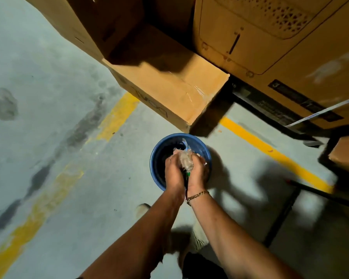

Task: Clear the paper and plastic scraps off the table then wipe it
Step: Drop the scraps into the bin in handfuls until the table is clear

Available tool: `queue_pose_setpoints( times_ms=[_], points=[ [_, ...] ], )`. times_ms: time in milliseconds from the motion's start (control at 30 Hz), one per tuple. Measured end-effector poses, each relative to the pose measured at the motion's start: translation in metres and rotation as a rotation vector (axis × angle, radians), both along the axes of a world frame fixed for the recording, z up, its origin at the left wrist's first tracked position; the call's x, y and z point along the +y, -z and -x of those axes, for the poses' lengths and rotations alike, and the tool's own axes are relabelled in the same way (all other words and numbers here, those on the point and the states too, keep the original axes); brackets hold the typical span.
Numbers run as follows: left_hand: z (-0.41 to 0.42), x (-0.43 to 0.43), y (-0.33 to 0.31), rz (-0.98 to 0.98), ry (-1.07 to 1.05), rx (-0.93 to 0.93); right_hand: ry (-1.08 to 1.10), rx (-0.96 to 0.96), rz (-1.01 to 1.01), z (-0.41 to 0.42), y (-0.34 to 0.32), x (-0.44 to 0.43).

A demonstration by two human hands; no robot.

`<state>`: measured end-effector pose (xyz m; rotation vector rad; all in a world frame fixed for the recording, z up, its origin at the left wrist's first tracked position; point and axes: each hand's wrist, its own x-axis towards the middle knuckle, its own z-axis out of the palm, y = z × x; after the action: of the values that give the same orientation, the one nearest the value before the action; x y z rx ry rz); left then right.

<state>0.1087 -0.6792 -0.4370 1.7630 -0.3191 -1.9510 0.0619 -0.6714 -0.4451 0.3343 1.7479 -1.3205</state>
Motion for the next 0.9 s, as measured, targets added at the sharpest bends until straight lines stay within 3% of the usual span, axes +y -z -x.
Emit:
queue_pose_setpoints(
  times_ms=[200, 333, 433, 633, 900],
  points=[
    [0.003, -0.027, 0.078, -0.192, 0.029, 0.126, -0.046, -0.154, -0.023, 0.011, 0.116, -0.015],
    [-0.01, -0.033, 0.1, -0.173, 0.138, 0.071, -0.187, -0.286, -0.076, 0.018, 0.129, -0.017],
    [-0.019, -0.032, 0.091, -0.158, 0.169, 0.036, -0.182, -0.265, -0.172, 0.023, 0.118, -0.013],
    [-0.026, -0.03, 0.016, -0.122, 0.216, -0.037, -0.199, -0.299, -0.168, 0.027, 0.011, -0.013],
    [-0.027, -0.023, -0.161, -0.086, 0.335, -0.062, -0.182, -0.22, -0.026, 0.017, -0.158, 0.023]
  ],
)
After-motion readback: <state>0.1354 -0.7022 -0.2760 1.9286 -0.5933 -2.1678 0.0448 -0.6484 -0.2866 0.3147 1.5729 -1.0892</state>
